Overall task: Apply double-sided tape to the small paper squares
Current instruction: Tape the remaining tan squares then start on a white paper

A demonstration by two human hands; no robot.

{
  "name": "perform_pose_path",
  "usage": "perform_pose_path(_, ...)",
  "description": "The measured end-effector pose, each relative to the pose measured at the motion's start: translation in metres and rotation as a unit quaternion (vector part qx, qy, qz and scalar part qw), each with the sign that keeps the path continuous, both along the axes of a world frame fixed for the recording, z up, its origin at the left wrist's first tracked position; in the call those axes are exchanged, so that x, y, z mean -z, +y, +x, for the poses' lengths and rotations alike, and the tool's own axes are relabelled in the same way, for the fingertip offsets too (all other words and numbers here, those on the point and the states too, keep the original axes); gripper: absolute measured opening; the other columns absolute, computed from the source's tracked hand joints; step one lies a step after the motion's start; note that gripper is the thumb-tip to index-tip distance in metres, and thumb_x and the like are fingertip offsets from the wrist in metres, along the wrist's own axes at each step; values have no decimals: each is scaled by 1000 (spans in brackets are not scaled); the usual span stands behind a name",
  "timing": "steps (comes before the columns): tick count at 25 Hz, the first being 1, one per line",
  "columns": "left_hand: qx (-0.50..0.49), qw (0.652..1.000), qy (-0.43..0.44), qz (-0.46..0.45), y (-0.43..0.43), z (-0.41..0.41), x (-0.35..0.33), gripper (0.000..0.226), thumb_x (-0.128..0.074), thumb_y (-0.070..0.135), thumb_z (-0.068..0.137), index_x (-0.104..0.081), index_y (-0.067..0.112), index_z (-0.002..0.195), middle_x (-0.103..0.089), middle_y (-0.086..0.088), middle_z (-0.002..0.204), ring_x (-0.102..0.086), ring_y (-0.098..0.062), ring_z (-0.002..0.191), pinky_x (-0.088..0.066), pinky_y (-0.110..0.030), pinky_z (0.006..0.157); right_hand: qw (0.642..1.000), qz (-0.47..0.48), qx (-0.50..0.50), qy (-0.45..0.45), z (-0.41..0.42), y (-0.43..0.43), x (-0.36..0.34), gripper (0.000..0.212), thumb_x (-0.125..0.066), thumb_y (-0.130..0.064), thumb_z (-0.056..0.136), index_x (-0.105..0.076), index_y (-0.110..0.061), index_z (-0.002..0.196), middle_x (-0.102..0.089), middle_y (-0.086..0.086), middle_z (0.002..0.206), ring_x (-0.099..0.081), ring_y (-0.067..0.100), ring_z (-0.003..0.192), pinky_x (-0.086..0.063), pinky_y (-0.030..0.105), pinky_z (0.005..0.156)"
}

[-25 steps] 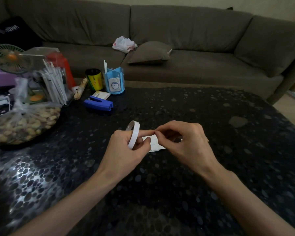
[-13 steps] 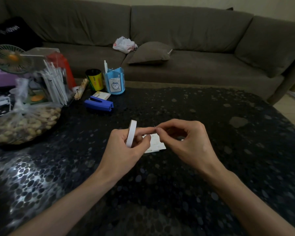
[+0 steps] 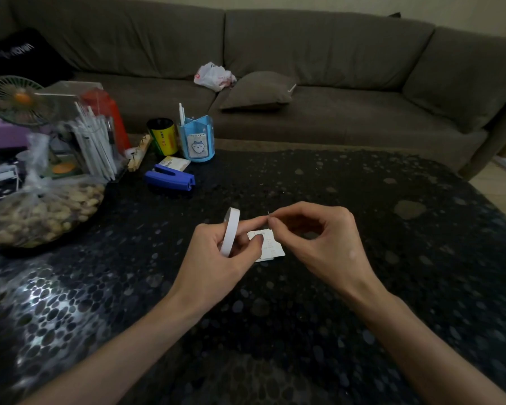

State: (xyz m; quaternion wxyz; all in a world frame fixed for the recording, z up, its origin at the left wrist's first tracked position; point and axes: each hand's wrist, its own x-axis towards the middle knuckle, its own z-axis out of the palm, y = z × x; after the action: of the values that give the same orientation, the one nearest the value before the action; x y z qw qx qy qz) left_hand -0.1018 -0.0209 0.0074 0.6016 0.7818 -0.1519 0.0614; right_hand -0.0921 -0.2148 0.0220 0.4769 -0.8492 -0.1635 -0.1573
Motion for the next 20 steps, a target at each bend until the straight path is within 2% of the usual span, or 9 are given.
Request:
perform_pose_path(4, 2, 1000, 6, 4, -1, -2, -2, 36, -71, 11, 95, -72, 34, 122, -65, -7, 66, -58, -19, 56, -51, -18, 61, 1000, -3, 13, -8, -1, 1, 0, 11, -78, -16, 93, -81, -21, 102, -77, -15, 91, -74, 1, 89, -59, 18, 81)
perform_pose_path(6, 4, 1000, 11, 3, -1, -2, -2, 36, -70, 11, 95, -72, 36, 121, -65, -11, 66, -58, -28, 59, -53, -25, 63, 1000, 0, 20, -5, -2, 2, 0, 10, -78, -15, 91, -80, -21, 98, -76, -15, 88, -73, 1, 86, -58, 16, 78)
perform_pose_path(8, 8, 1000, 16, 2, -2, -3, -2, 36, -70, 11, 95, -72, 36, 121, -65, -10, 66, -58, -28, 59, -53, -26, 64, 1000, 6, 26, 2, -2, 3, 0, 10, -79, -13, 90, -79, -22, 95, -75, -14, 85, -73, 2, 85, -57, 15, 76)
perform_pose_path(11, 6, 1000, 20, -9, -3, -2, -2, 34, -70, 11, 96, -76, 34, 120, -63, -10, 66, -57, -36, 65, -54, -36, 67, 998, 42, 40, 17, -2, 4, 0, 9, -80, -13, 87, -78, -22, 89, -75, -12, 81, -73, 6, 81, -58, 18, 73)
perform_pose_path(13, 0, 999, 31, -29, -2, -1, -3, 30, -69, 11, 96, -79, 32, 115, -63, -8, 64, -59, -28, 62, -54, -29, 64, 996, 65, 49, 29, -1, 4, -1, 8, -80, -15, 86, -78, -22, 86, -75, -10, 80, -73, 8, 78, -59, 21, 72)
perform_pose_path(15, -12, 997, 53, -56, 0, 0, -3, 27, -68, 9, 97, -81, 28, 111, -63, 4, 59, -58, -4, 56, -50, -14, 62, 996, 65, 56, 32, -1, 3, -2, 7, -79, -16, 85, -77, -23, 86, -75, -10, 80, -73, 8, 78, -59, 21, 73)
perform_pose_path(16, -19, 995, 68, -67, 0, 1, -3, 25, -67, 9, 97, -81, 26, 110, -60, 10, 56, -57, 1, 54, -47, -9, 59, 996, 62, 58, 32, -1, 2, -2, 8, -79, -16, 85, -77, -23, 86, -75, -10, 81, -73, 8, 79, -59, 20, 73)
perform_pose_path(20, -34, 991, 94, -87, 1, 2, -4, 24, -67, 11, 98, -82, 28, 106, -51, 11, 51, -48, 0, 47, -42, -8, 50, 996, 60, 60, 31, -1, 0, -1, 8, -78, -15, 85, -77, -23, 86, -75, -11, 81, -72, 7, 80, -57, 18, 74)
